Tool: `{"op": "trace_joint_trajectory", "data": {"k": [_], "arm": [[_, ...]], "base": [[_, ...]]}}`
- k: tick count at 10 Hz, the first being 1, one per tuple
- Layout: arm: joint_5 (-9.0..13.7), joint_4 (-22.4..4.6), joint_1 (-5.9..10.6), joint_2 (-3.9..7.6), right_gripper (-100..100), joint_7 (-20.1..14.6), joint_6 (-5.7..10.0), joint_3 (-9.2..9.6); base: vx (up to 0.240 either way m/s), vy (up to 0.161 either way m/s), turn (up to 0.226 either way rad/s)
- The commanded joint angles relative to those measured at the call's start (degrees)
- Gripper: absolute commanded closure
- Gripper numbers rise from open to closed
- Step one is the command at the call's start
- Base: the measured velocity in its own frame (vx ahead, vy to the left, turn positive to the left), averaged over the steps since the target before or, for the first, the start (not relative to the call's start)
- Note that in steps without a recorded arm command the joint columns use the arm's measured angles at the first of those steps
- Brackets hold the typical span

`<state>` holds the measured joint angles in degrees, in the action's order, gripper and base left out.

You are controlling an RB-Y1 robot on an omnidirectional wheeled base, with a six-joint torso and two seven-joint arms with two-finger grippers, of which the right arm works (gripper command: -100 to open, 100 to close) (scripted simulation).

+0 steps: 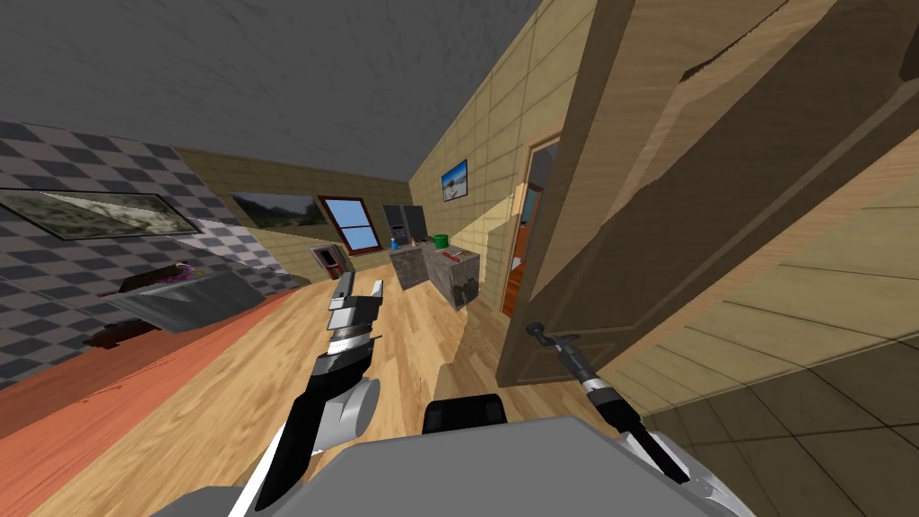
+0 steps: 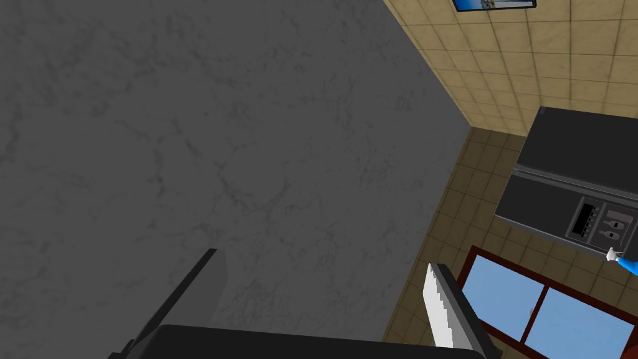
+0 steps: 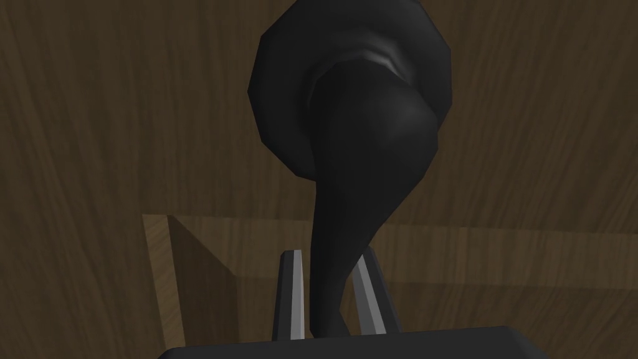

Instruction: Pull the door open

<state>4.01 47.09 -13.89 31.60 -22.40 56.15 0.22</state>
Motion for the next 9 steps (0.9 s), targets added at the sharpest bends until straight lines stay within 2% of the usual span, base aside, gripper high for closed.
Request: {"op": "trace_joint_trajectory", "data": {"k": [1,2,4,5,6,7,9], "arm": [[-0.31,-0.73,-1.19,0.53,100,-0.93,2.86,0.94],[-0.31,-0.73,-1.19,0.53,100,-0.93,3.0,0.94],[-0.41,-1.12,-2.71,1.46,100,-1.85,5.53,1.45],[-0.41,-1.12,-2.71,1.46,100,-1.85,5.53,1.45],[-0.46,-1.36,-3.66,2.03,100,-2.43,7.1,1.77],[-0.23,-1.98,-2.93,2.22,100,-2.27,6.03,1.23],[-0.46,-3.72,-3.71,2.31,100,-2.41,8.89,1.53]], "base": [[-0.09,-0.023,0.067],[-0.053,-0.021,0.012],[-0.053,-0.005,0.06],[-0.038,-0.017,0.008],[-0.034,-0.026,0.05],[-0.012,-0.024,0.01],[0.013,-0.009,0.038]]}}
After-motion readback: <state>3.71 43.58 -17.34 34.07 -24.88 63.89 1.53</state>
